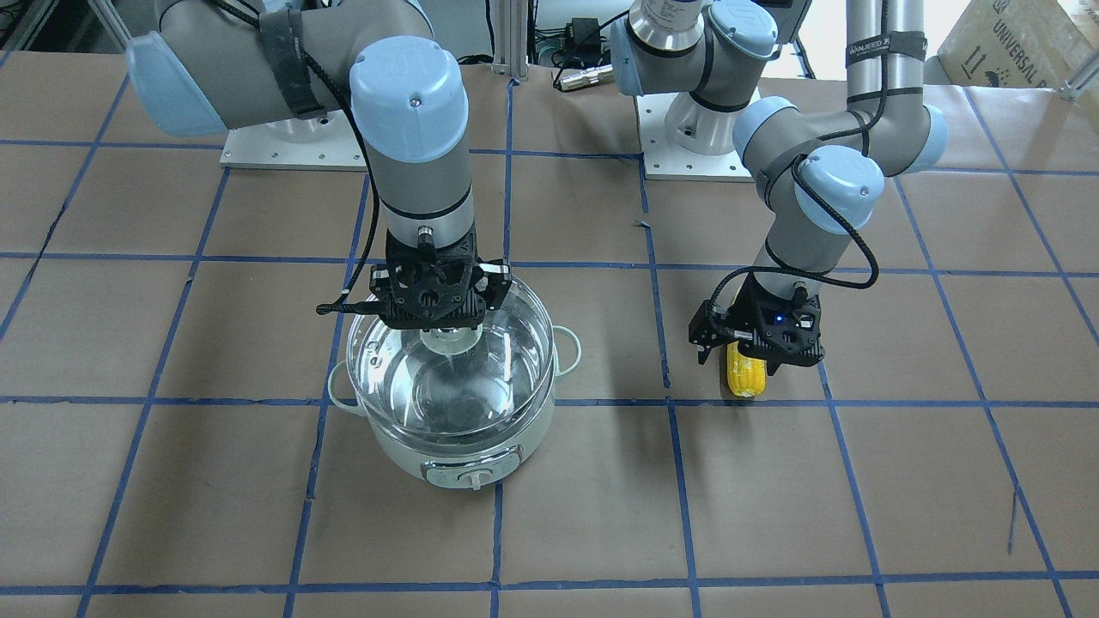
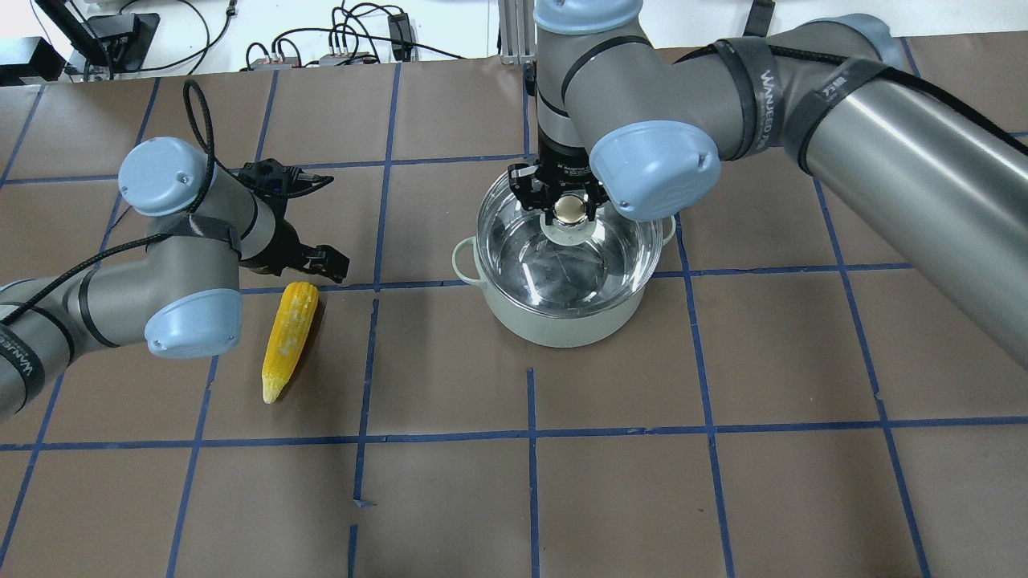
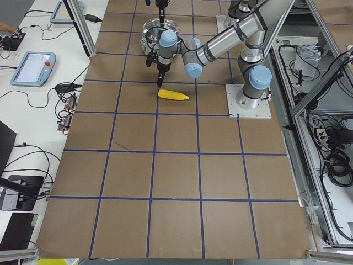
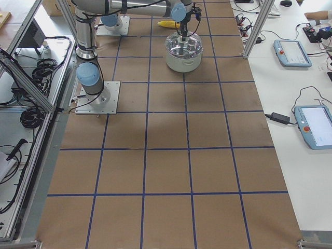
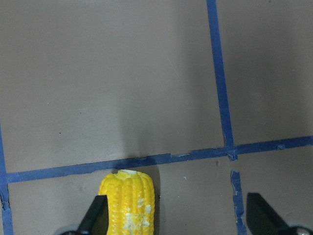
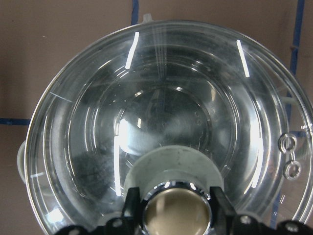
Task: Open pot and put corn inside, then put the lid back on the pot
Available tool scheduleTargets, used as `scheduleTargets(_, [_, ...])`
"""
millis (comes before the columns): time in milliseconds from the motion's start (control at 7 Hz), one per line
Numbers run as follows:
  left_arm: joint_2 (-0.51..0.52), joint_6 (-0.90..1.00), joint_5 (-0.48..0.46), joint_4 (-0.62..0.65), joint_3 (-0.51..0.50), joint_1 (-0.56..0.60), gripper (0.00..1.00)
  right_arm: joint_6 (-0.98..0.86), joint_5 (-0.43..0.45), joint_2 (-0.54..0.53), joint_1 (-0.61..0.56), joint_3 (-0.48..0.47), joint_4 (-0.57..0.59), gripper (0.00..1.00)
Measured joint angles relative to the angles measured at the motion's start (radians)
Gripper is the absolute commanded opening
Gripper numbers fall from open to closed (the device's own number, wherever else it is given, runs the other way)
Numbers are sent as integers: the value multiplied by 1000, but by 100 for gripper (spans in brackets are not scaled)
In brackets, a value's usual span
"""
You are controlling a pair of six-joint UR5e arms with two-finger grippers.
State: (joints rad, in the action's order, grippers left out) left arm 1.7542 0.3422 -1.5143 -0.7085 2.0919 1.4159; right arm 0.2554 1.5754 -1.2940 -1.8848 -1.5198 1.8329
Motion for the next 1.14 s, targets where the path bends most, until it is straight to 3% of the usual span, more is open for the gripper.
scheduleTargets(571, [-13,60,4,1,7,-44,100,-122,42,-13,104,214,-270,39])
scheduleTargets(857, [-14,101,3,10,22,-52,100,-205,26,-18,245,294,-351,33])
scheduleTargets(1143, [-12,126,3,57,57,-58,100,-221,0,-21,308,320,-389,30])
